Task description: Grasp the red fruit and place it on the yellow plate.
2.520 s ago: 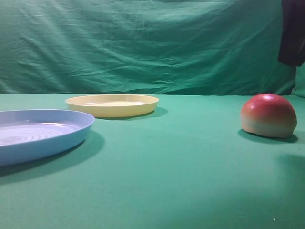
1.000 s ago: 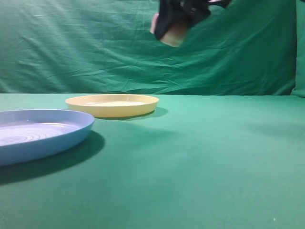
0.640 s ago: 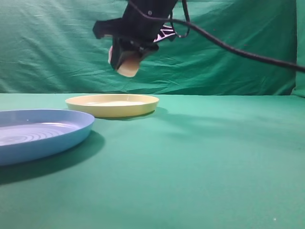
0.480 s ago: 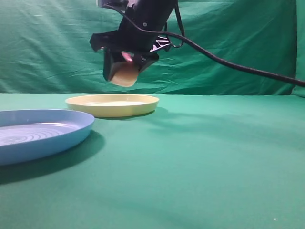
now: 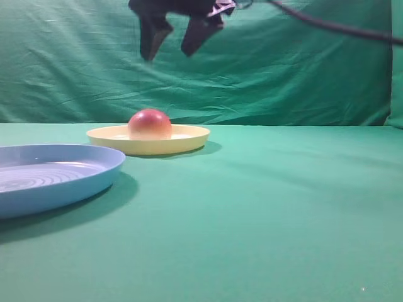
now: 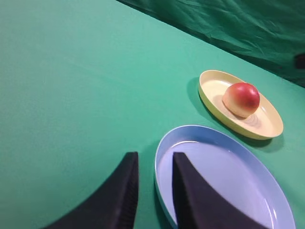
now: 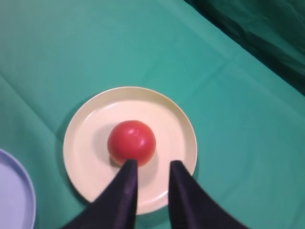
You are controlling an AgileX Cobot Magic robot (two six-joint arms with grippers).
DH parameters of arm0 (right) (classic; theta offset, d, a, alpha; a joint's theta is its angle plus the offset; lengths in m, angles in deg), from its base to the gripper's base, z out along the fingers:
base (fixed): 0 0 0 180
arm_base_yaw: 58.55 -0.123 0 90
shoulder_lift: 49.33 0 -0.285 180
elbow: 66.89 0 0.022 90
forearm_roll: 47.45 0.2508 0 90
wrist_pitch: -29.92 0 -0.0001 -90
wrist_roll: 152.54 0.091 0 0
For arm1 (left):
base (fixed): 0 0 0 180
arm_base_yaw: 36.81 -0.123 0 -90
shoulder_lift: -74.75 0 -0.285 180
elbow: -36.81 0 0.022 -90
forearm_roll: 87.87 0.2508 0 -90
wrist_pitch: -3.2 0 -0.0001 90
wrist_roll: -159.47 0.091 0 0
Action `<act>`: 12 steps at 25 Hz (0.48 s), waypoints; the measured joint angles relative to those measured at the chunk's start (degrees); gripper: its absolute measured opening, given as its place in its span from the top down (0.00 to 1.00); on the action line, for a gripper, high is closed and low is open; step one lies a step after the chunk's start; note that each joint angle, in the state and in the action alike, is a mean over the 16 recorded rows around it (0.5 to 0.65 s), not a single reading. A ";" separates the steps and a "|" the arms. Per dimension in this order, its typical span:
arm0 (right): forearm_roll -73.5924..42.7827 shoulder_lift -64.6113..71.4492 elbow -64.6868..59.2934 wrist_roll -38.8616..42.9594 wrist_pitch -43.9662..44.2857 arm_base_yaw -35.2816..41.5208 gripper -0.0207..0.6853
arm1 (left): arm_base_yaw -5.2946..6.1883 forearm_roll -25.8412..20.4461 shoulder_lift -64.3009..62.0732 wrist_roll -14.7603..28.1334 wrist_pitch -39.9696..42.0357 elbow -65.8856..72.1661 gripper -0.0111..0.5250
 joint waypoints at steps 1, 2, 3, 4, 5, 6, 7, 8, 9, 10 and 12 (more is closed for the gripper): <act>-0.02 -2.43 -1.29 0.43 0.69 0.00 0.83 | 0.00 0.00 0.00 0.00 0.00 0.00 0.69; 0.01 -4.90 -2.85 0.85 1.10 0.00 0.87 | 0.00 0.00 0.00 0.00 0.00 0.00 0.69; 0.09 -7.45 -4.66 1.24 1.24 0.00 0.91 | 0.00 0.00 0.00 0.00 0.00 0.00 0.69; 0.22 -10.08 -6.74 1.56 1.06 0.00 0.93 | 0.00 0.00 0.00 0.00 0.00 0.00 0.69; 0.41 -12.75 -9.03 1.80 0.61 0.00 0.95 | 0.00 0.00 0.00 0.00 0.00 0.00 0.69; 0.63 -15.50 -11.56 1.95 -0.11 0.00 0.96 | 0.00 0.00 0.00 0.00 0.00 0.00 0.69; 0.88 -18.35 -14.33 2.06 -1.03 0.00 0.97 | 0.00 0.00 0.00 0.00 0.00 0.00 0.69; 1.15 -21.30 -17.29 2.14 -2.14 0.00 0.97 | 0.00 0.00 0.00 0.00 0.00 0.00 0.69; 1.42 -24.30 -20.45 2.20 -3.36 0.00 0.97 | 0.00 0.00 0.00 0.00 0.00 0.00 0.69; 1.70 -27.38 -23.76 2.25 -4.64 0.00 0.97 | 0.00 0.00 0.00 0.00 0.00 0.00 0.69; 2.27 -33.76 -30.58 2.32 -7.21 0.00 0.97 | 0.00 0.00 0.00 0.00 0.00 0.00 0.69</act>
